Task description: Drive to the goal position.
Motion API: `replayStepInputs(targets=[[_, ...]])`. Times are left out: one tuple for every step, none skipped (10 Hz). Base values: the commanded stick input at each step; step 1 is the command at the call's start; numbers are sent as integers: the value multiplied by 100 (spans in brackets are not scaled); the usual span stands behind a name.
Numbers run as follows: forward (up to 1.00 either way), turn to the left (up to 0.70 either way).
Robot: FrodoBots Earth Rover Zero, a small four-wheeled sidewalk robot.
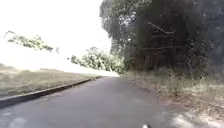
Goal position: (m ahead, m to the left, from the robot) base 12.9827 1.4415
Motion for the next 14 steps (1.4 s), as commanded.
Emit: replayStepInputs(targets=[[45,0],[45,0],[45,0],[45,0],[45,0],[45,0],[45,0],[45,0],[45,0],[45,0],[45,0],[45,0],[45,0],[45,0]])
